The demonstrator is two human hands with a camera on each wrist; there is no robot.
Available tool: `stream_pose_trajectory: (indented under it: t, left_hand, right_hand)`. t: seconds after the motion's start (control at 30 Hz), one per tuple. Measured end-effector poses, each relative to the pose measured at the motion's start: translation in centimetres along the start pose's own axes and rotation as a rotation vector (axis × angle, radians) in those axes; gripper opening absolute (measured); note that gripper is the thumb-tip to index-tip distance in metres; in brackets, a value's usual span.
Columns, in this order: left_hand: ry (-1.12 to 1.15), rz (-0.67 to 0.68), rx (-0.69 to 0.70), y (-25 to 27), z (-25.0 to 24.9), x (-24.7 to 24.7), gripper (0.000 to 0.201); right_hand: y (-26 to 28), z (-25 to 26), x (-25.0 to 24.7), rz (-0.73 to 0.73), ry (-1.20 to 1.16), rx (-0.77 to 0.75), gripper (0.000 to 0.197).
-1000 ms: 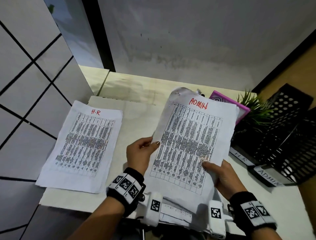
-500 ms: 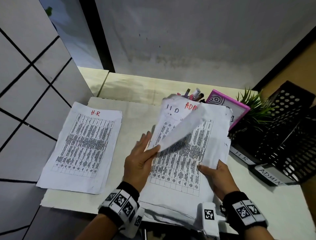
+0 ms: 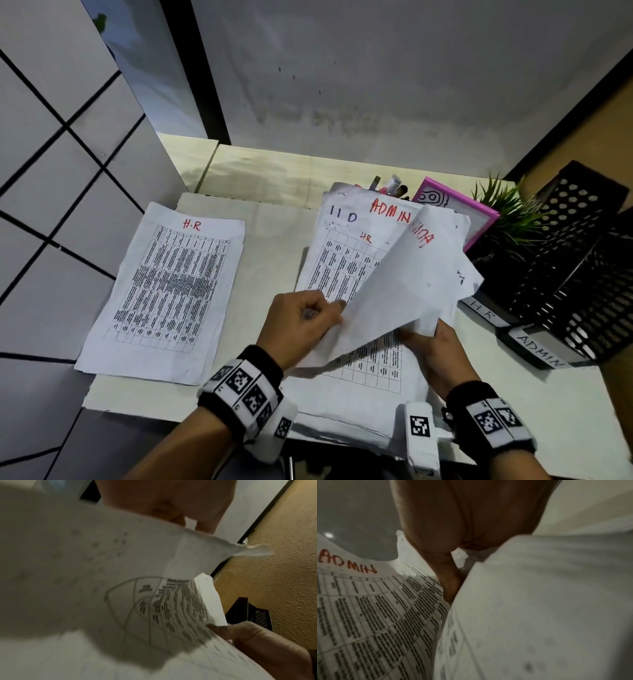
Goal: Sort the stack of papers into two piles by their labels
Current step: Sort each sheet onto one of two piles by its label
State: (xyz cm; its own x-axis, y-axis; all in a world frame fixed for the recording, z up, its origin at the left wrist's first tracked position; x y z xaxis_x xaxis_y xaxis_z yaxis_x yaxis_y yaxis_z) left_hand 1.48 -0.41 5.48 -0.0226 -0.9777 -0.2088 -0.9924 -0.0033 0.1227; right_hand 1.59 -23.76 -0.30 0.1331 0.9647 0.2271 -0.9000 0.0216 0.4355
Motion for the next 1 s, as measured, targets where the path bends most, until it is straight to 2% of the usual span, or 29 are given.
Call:
stream_pose_trajectory:
  t: [0.07,0.1,0.13,0.2,0.27,0.33,0.47,0.57,0.6,0.7,0.77,0.9,1.0]
  left_hand:
    - [-0.077,-0.034,0.003,-0.6,-0.1,-0.2,0.025]
    - [-0.037,-0.044,0.003,-0.7,-0.2,-0.4,0.024]
    - [0.037,-0.033,0.001,-0.7,-0.3,-0.6,0.030]
    - [0.113,0.041,-0.021,-0.4,-0.5,-0.6,0.046]
    - [-0.005,0.078,-0.012,0.0,-0.4,-0.3,0.043]
    - [-0.121,-0.029,0.023,0.1,-0.2,-0.6,0.029]
    - [0.083,-0.223,-0.114,-0.8,1.2,-3.7,0.031]
    - [0.151,-0.335,-0.217,-1.5,3.5,-8.3,0.033]
    - [0.119,-0.376,-0.246,-1.6,4.4,-10.0,0.032]
    - [-0.039,-0.468,-0.332,-1.5,7.6,-14.4,0.030]
    - [-0.065,-0.461,-0.409,-1.5,9.5,-15.9,0.032]
    - [-0.138,-0.333,-0.524,-2.6,14.0,-16.6,0.049]
    - [-0.180,-0.263,-0.545,-3.8,16.0,-15.5,0.057]
  right_hand:
    - [0.0,0.0,0.0,0.000,-0.024,0.011,0.034]
    - [0.0,0.1,0.0,0.002,-0.032,0.016,0.035]
    - [0.1,0.1,-0.1,-0.001,-0.037,0.021,0.042]
    - [0.0,0.0,-0.4,-0.020,-0.029,0.029,0.069]
    - [0.0,-0.1,-0.6,-0.032,-0.046,0.022,0.077]
    - [0.1,0.0,-0.6,-0.033,-0.082,0.024,0.075]
    - [0.4,0.6,-1.6,-0.058,-0.090,0.003,0.060]
    - [0.9,1.6,-3.2,-0.141,-0.046,-0.027,0.075]
    - [1.0,2.0,-3.9,-0.164,-0.044,-0.034,0.070]
    - [1.9,3.1,-6.1,-0.227,-0.079,-0.025,0.035]
    - [2.3,3.4,-7.2,-0.251,-0.080,-0.019,0.032]
    - [3.2,4.2,-6.9,-0.244,-0.059,-0.025,0.023]
    - [3.3,3.6,-6.6,-0.243,-0.040,-0.004,0.034]
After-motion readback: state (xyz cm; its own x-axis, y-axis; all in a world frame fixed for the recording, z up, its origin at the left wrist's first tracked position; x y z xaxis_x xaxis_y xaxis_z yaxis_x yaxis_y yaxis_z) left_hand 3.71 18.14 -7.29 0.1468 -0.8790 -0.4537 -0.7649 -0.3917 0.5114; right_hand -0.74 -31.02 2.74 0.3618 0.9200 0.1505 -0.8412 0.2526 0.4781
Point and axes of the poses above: each hand's wrist, its own y-axis away from the middle knuckle, its own x-axis out of the palm, z = x × y, the point moved 3 cm from there along -y, towards the middle knuckle, and after that the axes turned 2 degrees about -x, right-handed, at the moved point
